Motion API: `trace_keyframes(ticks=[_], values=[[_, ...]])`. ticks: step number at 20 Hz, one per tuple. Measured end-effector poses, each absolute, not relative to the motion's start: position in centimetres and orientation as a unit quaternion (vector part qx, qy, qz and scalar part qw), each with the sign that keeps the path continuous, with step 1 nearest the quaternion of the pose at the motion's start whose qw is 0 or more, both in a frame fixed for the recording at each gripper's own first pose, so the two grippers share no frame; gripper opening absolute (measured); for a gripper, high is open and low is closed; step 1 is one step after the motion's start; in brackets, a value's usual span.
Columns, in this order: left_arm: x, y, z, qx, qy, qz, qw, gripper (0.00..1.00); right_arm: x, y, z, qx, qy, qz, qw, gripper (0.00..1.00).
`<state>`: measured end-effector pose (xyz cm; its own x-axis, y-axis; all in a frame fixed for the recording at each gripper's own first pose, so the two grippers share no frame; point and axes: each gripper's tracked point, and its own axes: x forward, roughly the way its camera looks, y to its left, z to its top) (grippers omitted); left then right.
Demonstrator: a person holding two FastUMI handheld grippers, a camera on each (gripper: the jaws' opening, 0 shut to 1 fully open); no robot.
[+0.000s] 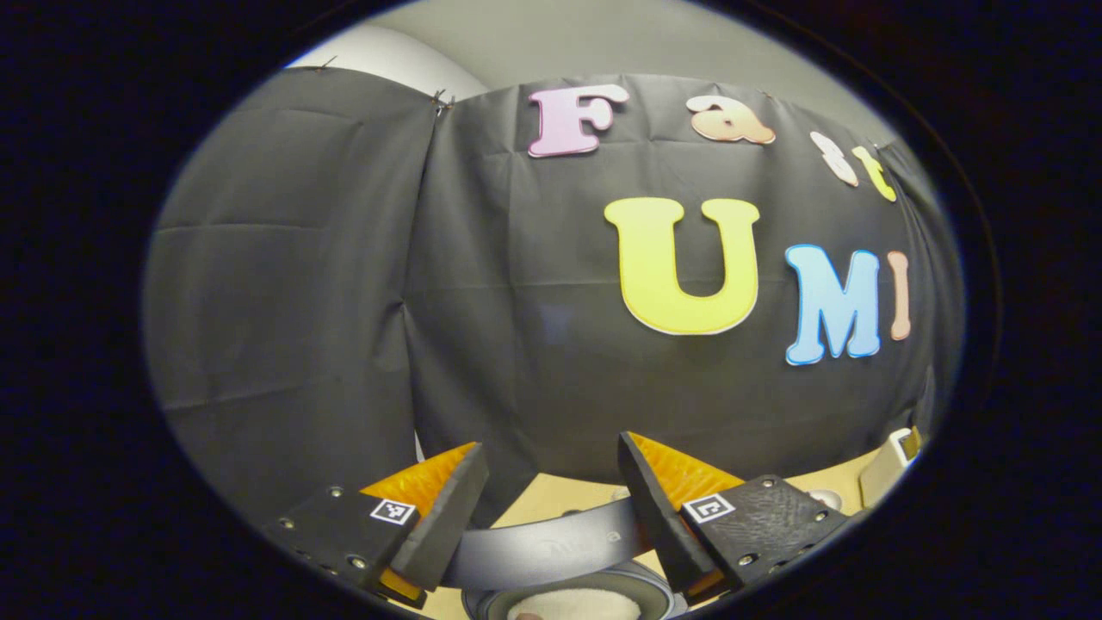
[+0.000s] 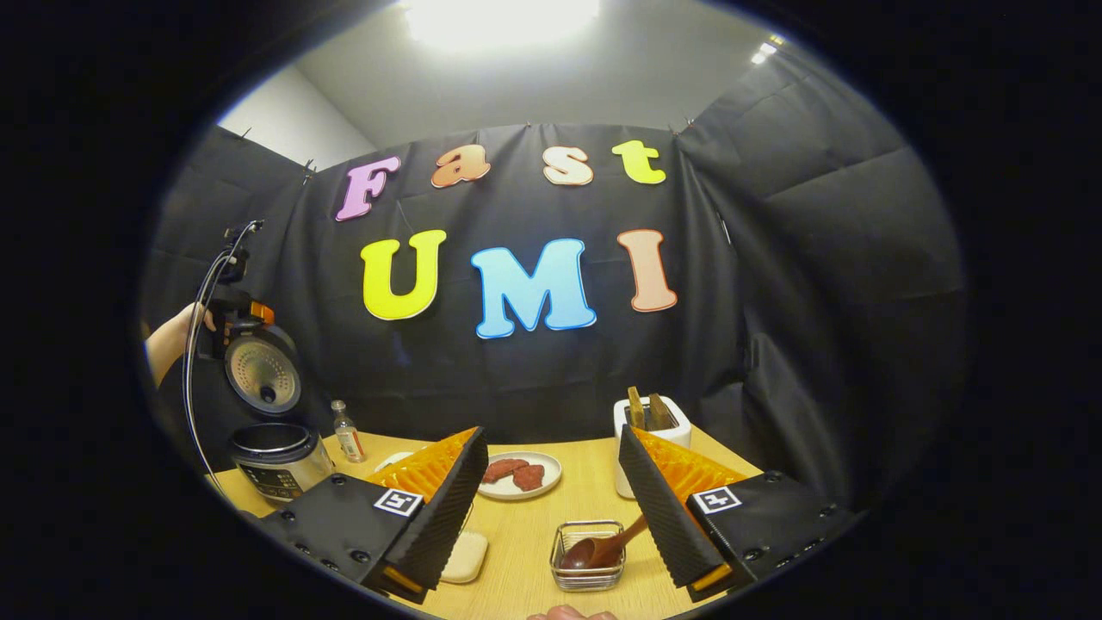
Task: Close the left gripper, press the button to open the rice cooker; take a wooden spoon from the chopstick holder with the right hand, scoop a spoonful of rice and pour it into the rice cooker, then put the wooden spoon back into the chopstick holder.
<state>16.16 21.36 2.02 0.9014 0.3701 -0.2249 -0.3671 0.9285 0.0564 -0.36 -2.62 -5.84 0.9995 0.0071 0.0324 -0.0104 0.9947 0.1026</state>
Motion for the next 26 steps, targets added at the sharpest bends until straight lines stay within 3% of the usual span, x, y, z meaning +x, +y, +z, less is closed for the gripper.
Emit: trace_keyframes(ticks=[5, 11, 21, 26], values=[[12.1, 17.4, -1.7, -0.046, 0.198, 0.161, 0.966, 0.96, 0.1, 0.1, -4.7, 0.073, -0.033, 0.053, 0.995, 0.98], [6.5, 13.4, -8.2, -0.047, 0.271, 0.149, 0.95, 0.97, 0.2, 1.5, -8.9, 0.109, 0.009, 0.081, 0.991, 0.98], [3.3, 10.6, -16.5, -0.013, 0.323, 0.13, 0.937, 0.98, -2.8, 2.0, -11.7, 0.091, 0.024, 0.087, 0.992, 0.98], [2.3, 9.9, -17.1, 0.008, 0.328, 0.116, 0.938, 0.98, -3.6, 2.4, -13.6, 0.081, 0.041, 0.094, 0.991, 0.98]])
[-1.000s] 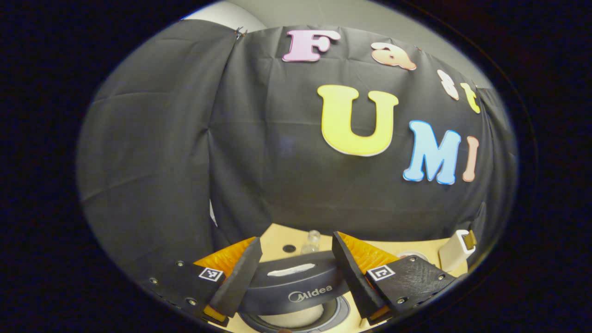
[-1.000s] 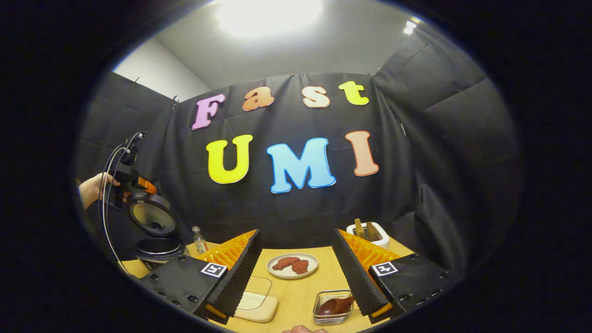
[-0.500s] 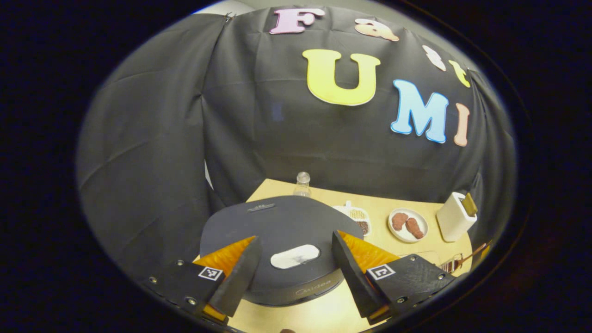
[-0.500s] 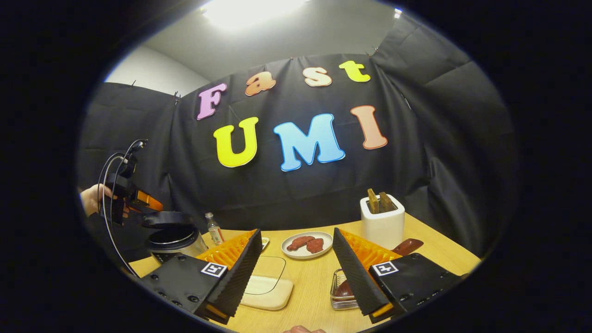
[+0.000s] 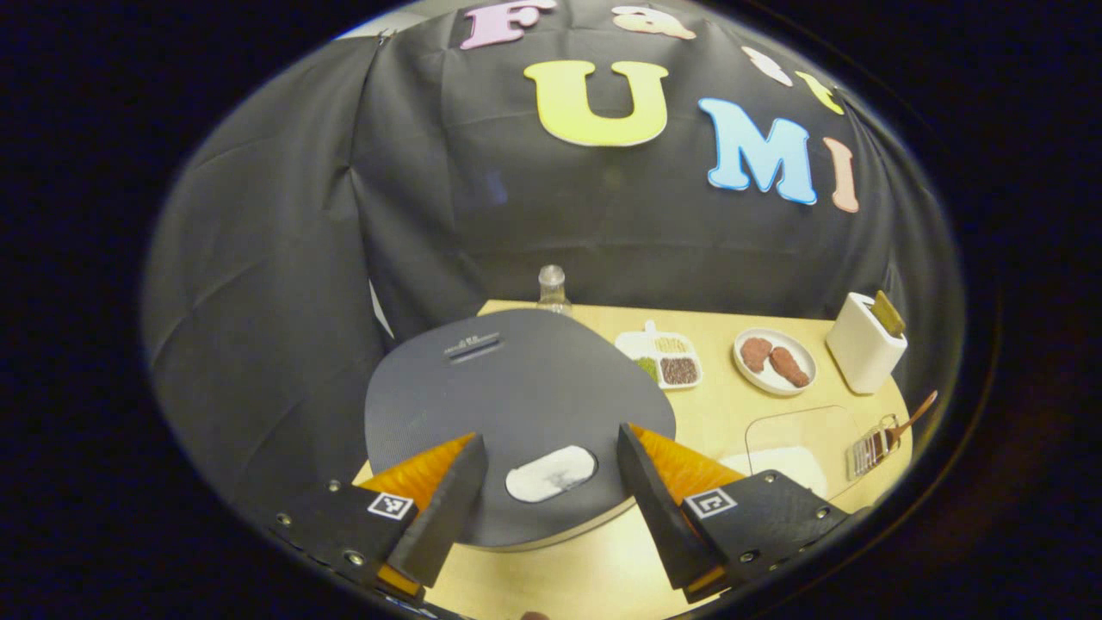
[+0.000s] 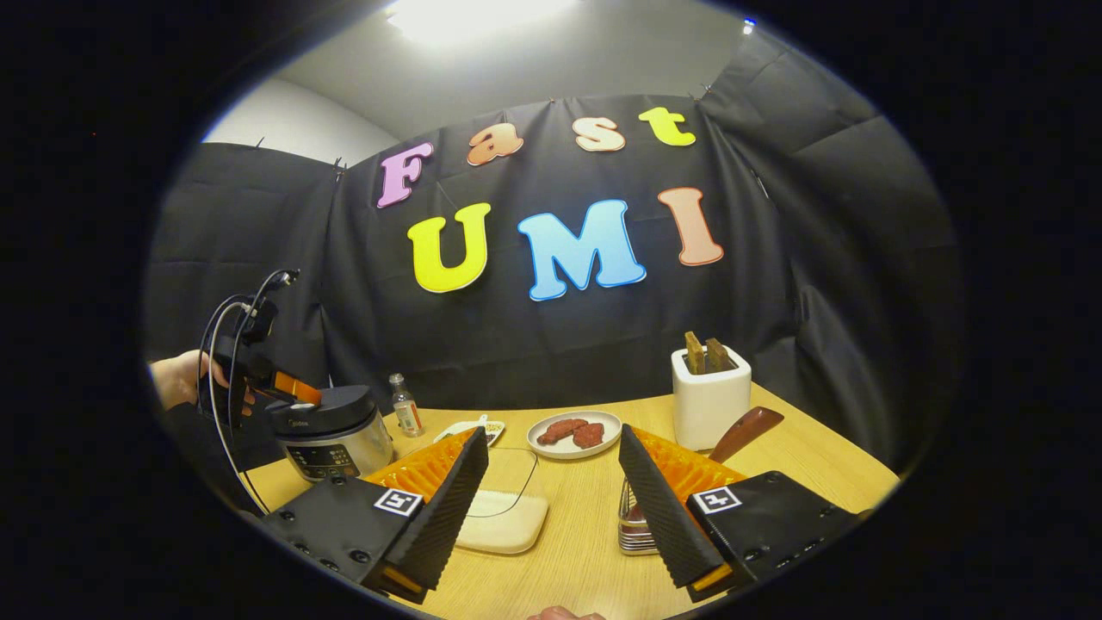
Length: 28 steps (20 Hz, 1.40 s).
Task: Close the left gripper, press the button to open the rice cooker; take a wooden spoon from the chopstick holder with the right hand, scoop a spoonful of rice and pour it into the rice cooker, then put the wooden spoon back into the chopstick holder.
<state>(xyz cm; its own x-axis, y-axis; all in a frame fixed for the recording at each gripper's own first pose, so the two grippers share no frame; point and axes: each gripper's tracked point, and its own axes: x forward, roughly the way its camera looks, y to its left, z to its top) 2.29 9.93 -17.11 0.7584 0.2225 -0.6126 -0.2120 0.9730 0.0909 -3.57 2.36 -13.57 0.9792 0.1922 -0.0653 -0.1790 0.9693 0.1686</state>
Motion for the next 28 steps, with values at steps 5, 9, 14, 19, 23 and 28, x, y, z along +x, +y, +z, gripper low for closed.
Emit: trace_keyframes(ticks=[5, 9, 14, 19, 23, 28], values=[[2.3, 10.3, -16.8, 0.012, 0.312, 0.099, 0.945, 0.99, -3.8, 1.7, -14.1, 0.072, 0.036, 0.083, 0.993, 0.98], [2.1, 10.1, -17.6, 0.017, 0.314, 0.09, 0.945, 0.99, -3.2, 0.0, -14.3, 0.064, 0.016, 0.042, 0.997, 0.98], [2.2, 10.1, -17.1, 0.026, 0.303, 0.087, 0.949, 0.99, -2.4, 1.1, -15.2, 0.073, 0.036, 0.061, 0.995, 0.98], [1.2, 9.8, -15.2, 0.071, 0.242, 0.101, 0.962, 0.96, -1.6, -0.1, -14.6, 0.044, 0.041, 0.049, 0.997, 0.98], [-0.8, 6.2, -12.1, 0.063, 0.183, 0.072, 0.978, 0.94, -0.8, -1.0, -12.6, 0.022, 0.039, 0.037, 0.998, 0.98], [-2.4, 3.0, -5.2, 0.083, 0.094, 0.048, 0.991, 0.94, -0.6, -1.2, -7.7, 0.018, 0.0, 0.032, 0.999, 0.98]])
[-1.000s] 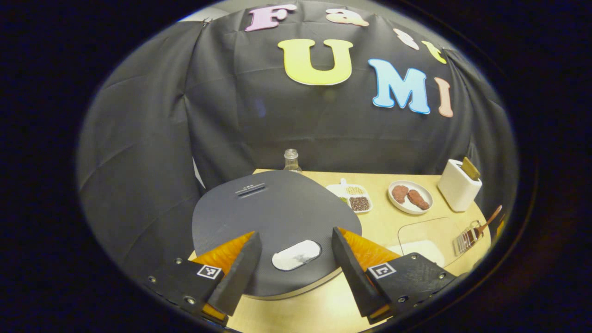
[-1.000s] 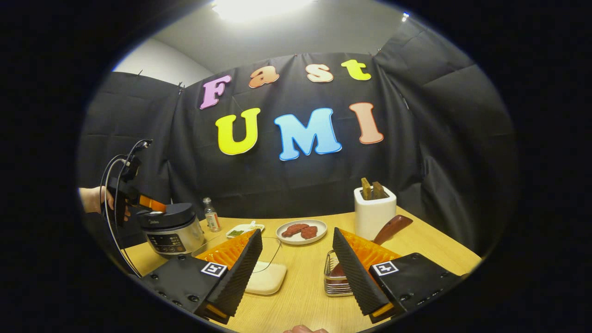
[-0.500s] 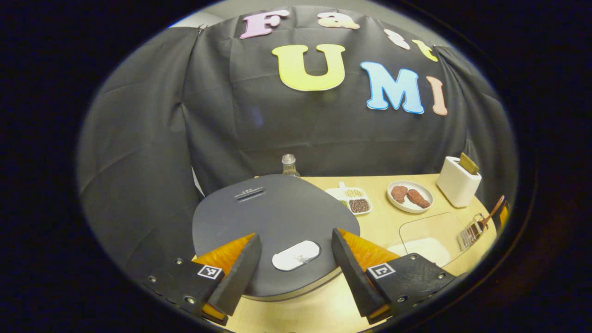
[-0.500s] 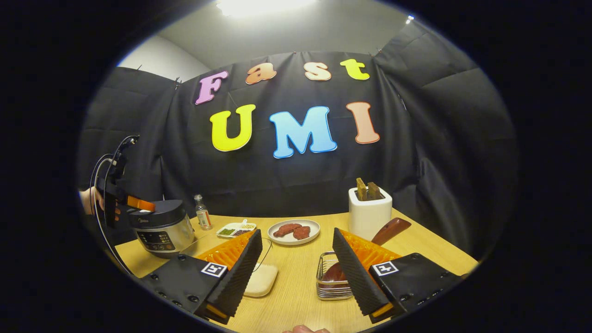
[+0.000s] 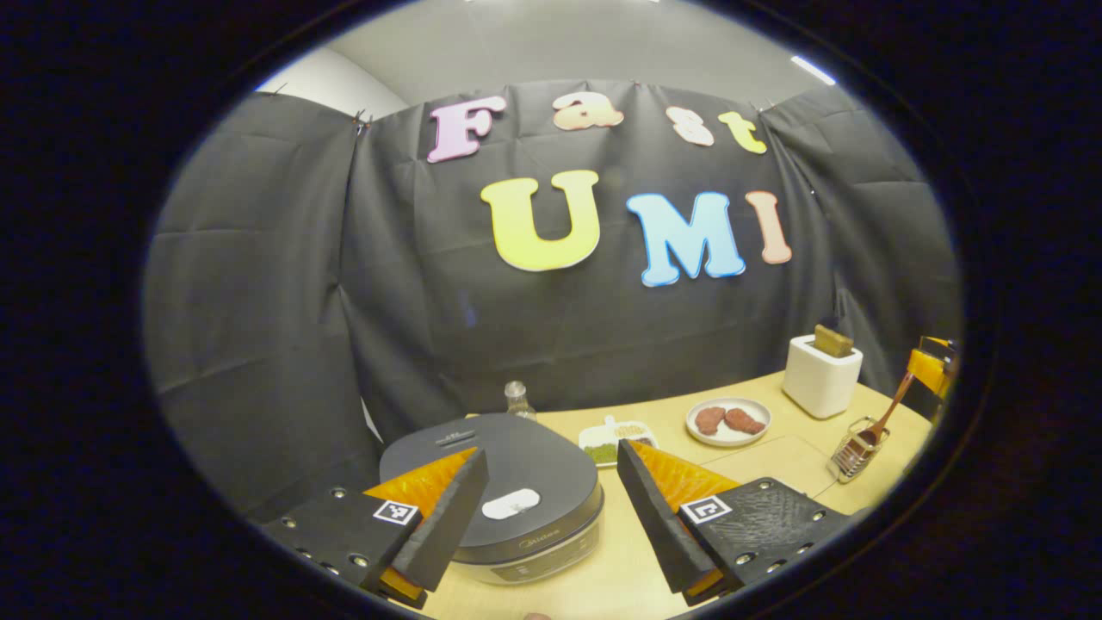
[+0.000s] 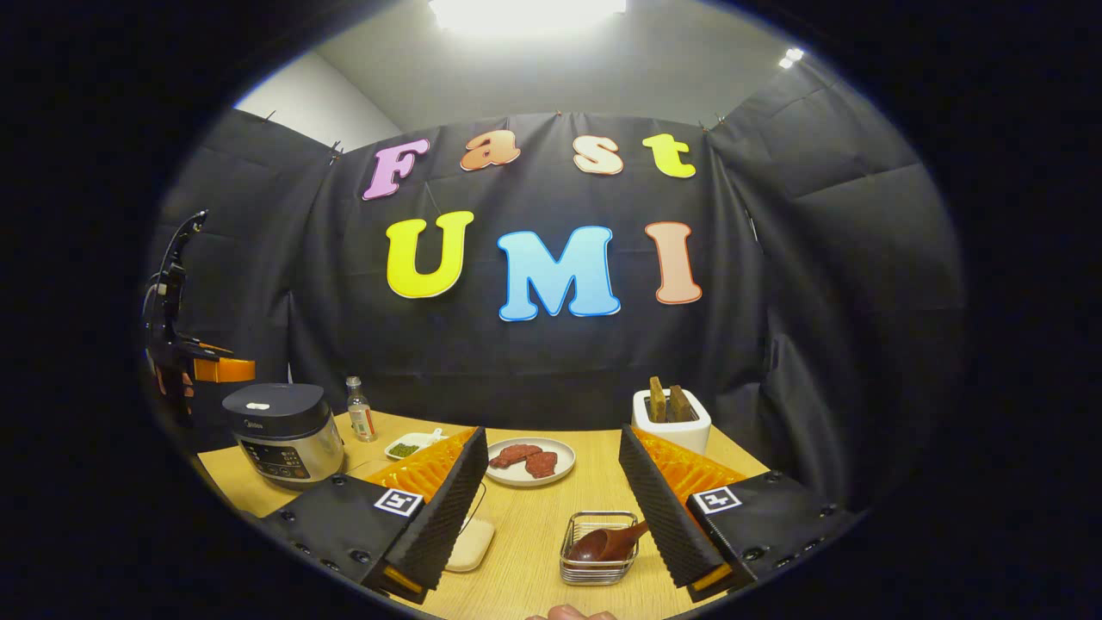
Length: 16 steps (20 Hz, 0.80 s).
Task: Close the left gripper, press the button to open the rice cooker; take a wooden spoon from the chopstick holder with the right hand, scoop a spoonful of rice and pour it into the rice cooker, then put the wooden spoon back into the chopstick holder.
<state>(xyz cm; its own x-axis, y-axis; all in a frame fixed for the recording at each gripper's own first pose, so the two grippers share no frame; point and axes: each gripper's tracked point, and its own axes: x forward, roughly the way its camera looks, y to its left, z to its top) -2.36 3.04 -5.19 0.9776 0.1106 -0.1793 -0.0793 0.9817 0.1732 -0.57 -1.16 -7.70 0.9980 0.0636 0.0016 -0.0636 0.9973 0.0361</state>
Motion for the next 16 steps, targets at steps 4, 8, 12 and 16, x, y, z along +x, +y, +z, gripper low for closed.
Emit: trace_keyframes(ticks=[4, 8, 12, 16], values=[[-2.7, 0.2, 1.1, 0.082, 0.022, 0.025, 0.996, 0.94, -0.9, -1.5, -2.8, 0.002, -0.03, 0.018, 0.999, 0.98], [-3.6, -1.5, 4.0, 0.052, -0.031, 0.017, 0.998, 0.94, -1.9, -1.0, 1.2, -0.026, -0.054, 0.018, 0.998, 0.98], [-5.7, -3.4, 3.8, 0.041, -0.052, 0.009, 0.998, 0.94, -2.9, -0.5, 2.1, -0.019, -0.047, 0.039, 0.998, 0.99], [-7.4, -2.5, 4.5, 0.062, -0.071, 0.043, 0.995, 0.93, -3.1, -1.8, 1.3, -0.001, -0.037, 0.027, 0.999, 0.99]])
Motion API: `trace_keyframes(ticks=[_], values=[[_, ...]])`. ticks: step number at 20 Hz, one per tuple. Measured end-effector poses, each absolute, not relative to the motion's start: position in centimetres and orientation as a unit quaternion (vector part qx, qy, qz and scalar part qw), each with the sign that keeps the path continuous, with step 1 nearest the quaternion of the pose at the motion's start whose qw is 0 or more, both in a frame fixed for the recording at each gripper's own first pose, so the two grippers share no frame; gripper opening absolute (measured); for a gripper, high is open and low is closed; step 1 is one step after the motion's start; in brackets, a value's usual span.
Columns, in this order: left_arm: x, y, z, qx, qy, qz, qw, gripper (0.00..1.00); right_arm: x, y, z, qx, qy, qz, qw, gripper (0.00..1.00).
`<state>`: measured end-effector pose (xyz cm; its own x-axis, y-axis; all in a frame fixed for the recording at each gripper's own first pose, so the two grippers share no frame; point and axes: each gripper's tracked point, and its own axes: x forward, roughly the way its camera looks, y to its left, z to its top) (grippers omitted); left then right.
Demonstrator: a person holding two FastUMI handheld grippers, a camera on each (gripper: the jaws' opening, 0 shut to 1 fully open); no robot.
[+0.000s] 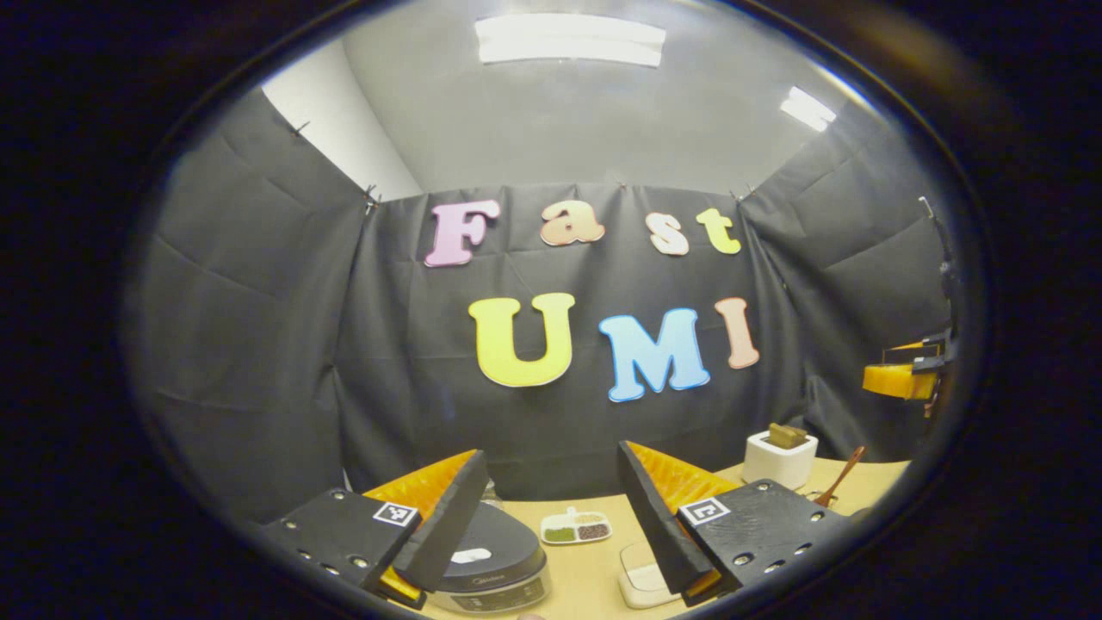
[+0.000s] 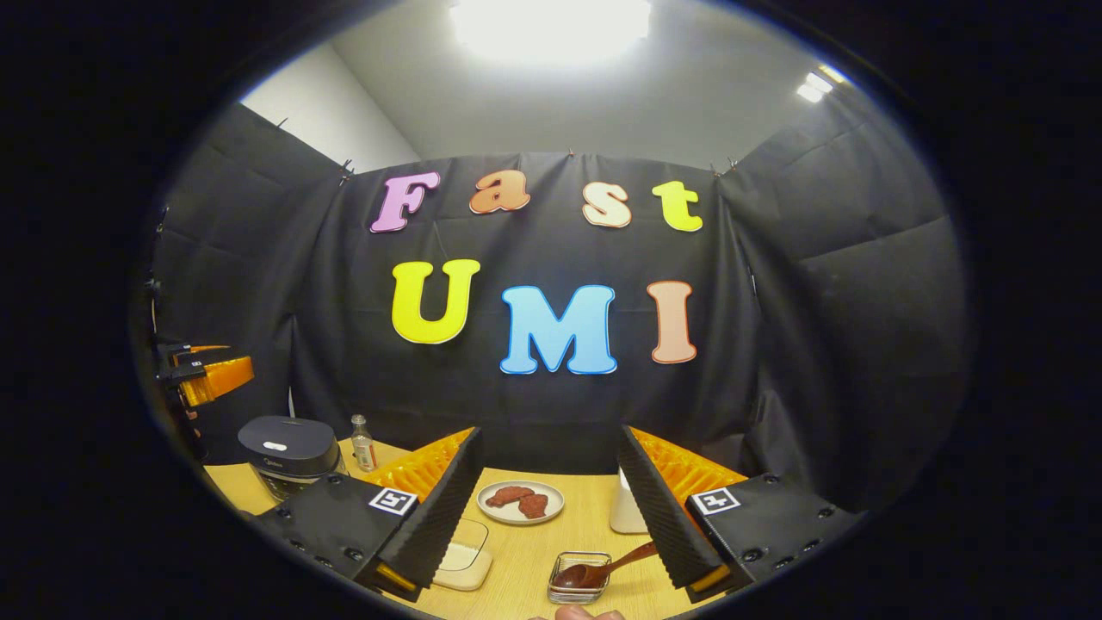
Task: Close the left gripper, press the button to open the rice cooker; take a wooden spoon from the chopstick holder with the right hand, scoop a spoonful of rice and pour it into the rice cooker, then put the wooden spoon back into the chopstick holder.
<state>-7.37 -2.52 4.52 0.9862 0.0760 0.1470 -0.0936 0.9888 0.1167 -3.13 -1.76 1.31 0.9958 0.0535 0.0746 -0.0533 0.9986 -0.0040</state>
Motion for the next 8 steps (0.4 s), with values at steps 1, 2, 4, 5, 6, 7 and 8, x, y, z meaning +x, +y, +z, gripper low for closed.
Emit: trace_keyframes(ticks=[1, 2, 4, 5, 6, 7, 8], values=[[-7.4, -3.2, 4.1, 0.054, -0.067, 0.039, 0.995, 0.93, -2.9, -2.3, 1.2, 0.0, -0.034, 0.021, 0.999, 0.99], [-7.3, -3.5, 3.7, 0.049, -0.063, 0.033, 0.996, 0.93, -2.8, -2.7, 1.0, 0.002, -0.032, 0.015, 0.999, 0.99], [-6.9, -3.1, 3.1, 0.046, -0.055, 0.033, 0.997, 0.94, -2.3, -3.3, 0.7, 0.008, -0.028, 0.008, 1.0, 0.99], [-6.8, -3.0, 2.7, 0.046, -0.049, 0.036, 0.997, 0.93, -2.2, -3.1, 0.5, 0.01, -0.027, 0.012, 1.0, 0.99], [-6.5, -3.0, 2.3, 0.046, -0.043, 0.038, 0.997, 0.94, -2.0, -2.9, 0.2, 0.011, -0.024, 0.017, 1.0, 0.99], [-6.1, -2.9, 1.7, 0.046, -0.038, 0.041, 0.997, 0.94, -1.8, -2.9, -0.1, 0.011, -0.02, 0.019, 1.0, 1.0], [-5.8, -3.0, 1.4, 0.045, -0.035, 0.042, 0.997, 0.93, -1.6, -3.1, -0.4, 0.008, -0.017, 0.019, 1.0, 1.0]])
